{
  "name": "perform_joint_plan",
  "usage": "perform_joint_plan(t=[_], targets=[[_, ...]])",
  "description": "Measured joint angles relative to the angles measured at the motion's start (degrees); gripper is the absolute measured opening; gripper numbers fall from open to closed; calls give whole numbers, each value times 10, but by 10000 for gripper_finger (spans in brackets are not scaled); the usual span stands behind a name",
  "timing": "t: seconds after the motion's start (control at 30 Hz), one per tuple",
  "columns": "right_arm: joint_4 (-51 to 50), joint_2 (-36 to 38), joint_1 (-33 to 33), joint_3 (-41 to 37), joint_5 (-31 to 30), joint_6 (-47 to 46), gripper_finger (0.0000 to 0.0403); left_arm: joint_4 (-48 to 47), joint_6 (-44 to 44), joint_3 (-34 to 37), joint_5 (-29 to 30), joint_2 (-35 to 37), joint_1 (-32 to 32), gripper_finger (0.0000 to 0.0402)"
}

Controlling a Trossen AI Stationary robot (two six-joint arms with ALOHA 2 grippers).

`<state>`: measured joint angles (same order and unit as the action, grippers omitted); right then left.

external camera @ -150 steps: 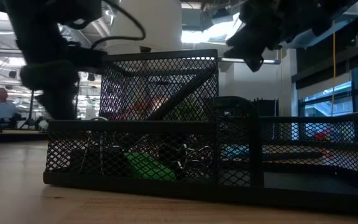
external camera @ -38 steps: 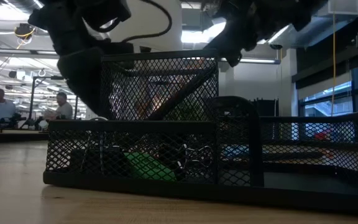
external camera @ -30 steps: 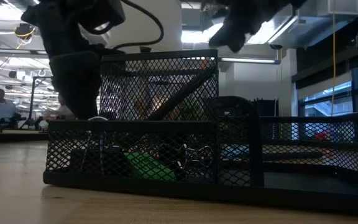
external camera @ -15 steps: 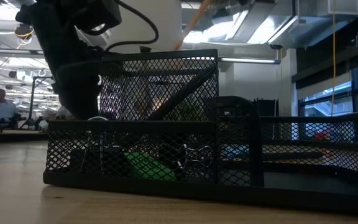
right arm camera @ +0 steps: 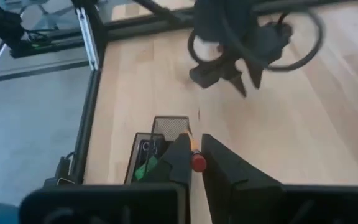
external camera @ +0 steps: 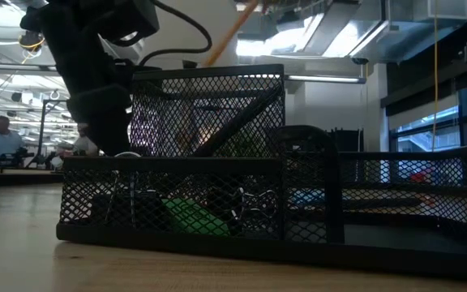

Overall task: Pick and place office supplies into organizer
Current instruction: Put the left orange pencil into the desk organizer

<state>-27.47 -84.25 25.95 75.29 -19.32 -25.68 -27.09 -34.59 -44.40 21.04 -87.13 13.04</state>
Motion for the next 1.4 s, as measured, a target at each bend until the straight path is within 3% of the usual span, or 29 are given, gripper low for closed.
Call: perform_joint_plan(t=[0.5,1.2,1.4], targets=[[26,-113,15,-1,-3,-56,25,0,15,0,5,0,0,132],[46,-123,16,-25,-10,-70,41,3,13,0,4,0,0,132],[43,-123,16,-25,-9,-69,64,3,13,0,4,0,0,132]])
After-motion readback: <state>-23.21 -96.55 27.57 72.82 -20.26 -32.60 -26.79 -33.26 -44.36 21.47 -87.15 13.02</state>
